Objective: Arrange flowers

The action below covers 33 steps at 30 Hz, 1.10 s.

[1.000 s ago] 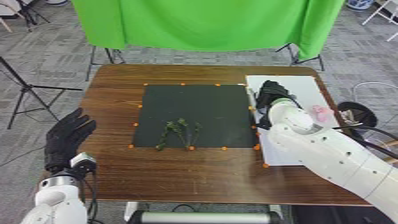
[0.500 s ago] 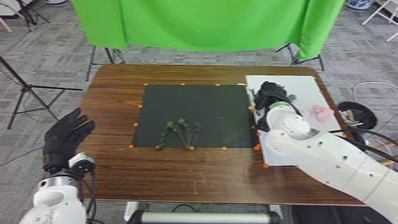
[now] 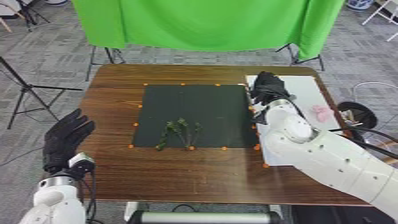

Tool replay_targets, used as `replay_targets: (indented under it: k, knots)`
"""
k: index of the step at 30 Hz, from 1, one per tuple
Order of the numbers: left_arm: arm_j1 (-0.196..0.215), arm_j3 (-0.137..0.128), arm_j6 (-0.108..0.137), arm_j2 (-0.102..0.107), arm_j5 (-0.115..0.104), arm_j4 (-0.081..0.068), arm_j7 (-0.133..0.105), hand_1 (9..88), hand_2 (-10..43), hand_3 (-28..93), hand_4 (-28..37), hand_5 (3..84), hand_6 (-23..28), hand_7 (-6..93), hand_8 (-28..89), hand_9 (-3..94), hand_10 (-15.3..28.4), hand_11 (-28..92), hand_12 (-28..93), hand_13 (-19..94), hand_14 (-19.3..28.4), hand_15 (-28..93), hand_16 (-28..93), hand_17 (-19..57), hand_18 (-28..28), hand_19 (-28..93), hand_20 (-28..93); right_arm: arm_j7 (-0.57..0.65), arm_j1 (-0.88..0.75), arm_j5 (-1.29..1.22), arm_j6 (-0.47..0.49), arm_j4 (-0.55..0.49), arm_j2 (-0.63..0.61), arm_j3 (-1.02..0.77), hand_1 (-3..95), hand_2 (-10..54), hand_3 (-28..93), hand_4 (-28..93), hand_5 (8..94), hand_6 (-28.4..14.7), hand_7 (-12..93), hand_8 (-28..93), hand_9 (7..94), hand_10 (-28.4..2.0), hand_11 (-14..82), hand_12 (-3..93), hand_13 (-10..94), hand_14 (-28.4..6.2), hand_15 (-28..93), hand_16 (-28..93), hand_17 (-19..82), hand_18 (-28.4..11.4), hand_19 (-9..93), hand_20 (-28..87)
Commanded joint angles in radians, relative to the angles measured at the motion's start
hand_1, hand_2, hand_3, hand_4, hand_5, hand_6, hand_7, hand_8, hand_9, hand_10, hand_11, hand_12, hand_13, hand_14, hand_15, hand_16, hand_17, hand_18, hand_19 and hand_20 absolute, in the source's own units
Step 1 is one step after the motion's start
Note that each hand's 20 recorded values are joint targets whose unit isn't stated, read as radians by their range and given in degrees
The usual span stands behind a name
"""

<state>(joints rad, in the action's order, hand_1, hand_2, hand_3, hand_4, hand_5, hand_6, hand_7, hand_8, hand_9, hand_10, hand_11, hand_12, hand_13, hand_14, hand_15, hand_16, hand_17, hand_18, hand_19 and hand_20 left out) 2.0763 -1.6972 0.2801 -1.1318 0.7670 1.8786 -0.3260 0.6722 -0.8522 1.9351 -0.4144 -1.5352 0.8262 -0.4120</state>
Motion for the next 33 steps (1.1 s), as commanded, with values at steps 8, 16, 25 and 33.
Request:
replay_targets:
  k: [8, 16, 25, 33]
  knots:
    - [0.013, 0.008, 0.001, 0.007, -0.001, 0.011, 0.014, 40.6, 6.7, 68, -17.1, 49.1, 3.2, 16.7, -8, 47.2, 13.1, 23, 12, 46, 15.9, 26, -2, 24.4, 14.5, 17, 33, -0.024, -0.038, -0.013, -0.012, -0.202, -0.013, -0.075, 64.2, -9.5, 62, -7, 83.1, -3.8, 27, 11, 92.9, -11.1, 13.0, 43.9, 94, 0.2, 57, 27, 73, -5.8, 86, 46]
    - [0.026, 0.014, 0.019, 0.017, -0.001, 0.027, 0.009, 40.5, 6.7, 68, -17.3, 49.1, 3.3, 16.5, -8, 47.3, 13.1, 23, 12, 46, 15.9, 26, -2, 24.3, 14.5, 17, 33, 0.002, -0.217, 0.002, 0.016, -0.345, -0.008, -0.174, 63.9, -9.5, 62, -6, 83.1, -3.8, 27, 11, 93.0, -11.1, 13.1, 44.0, 94, 0.3, 57, 27, 73, -5.7, 86, 46]
    - [0.027, 0.029, 0.031, 0.02, 0.002, 0.037, -0.005, 40.2, 6.7, 68, -17.3, 49.1, 3.4, 16.3, -8, 47.3, 13.2, 23, 12, 45, 15.9, 26, -2, 24.1, 14.5, 17, 32, 0.013, -0.333, 0.007, 0.027, -0.384, 0.034, -0.216, 63.7, -9.5, 62, -6, 83.1, -3.9, 27, 11, 93.2, -11.2, 13.2, 43.9, 94, 0.3, 57, 27, 73, -5.6, 86, 46]
    - [0.028, 0.034, 0.036, 0.019, 0.0, 0.04, -0.006, 40.0, 6.8, 69, -17.4, 49.2, 3.2, 16.6, -8, 47.4, 13.1, 23, 12, 46, 16.0, 26, -2, 23.0, 14.2, 16, 31, 0.022, -0.367, 0.018, 0.032, -0.374, 0.049, -0.186, 63.3, -9.5, 63, -6, 83.2, -3.9, 27, 11, 93.3, -11.3, 13.1, 43.8, 94, 0.2, 58, 27, 73, -5.5, 86, 46]
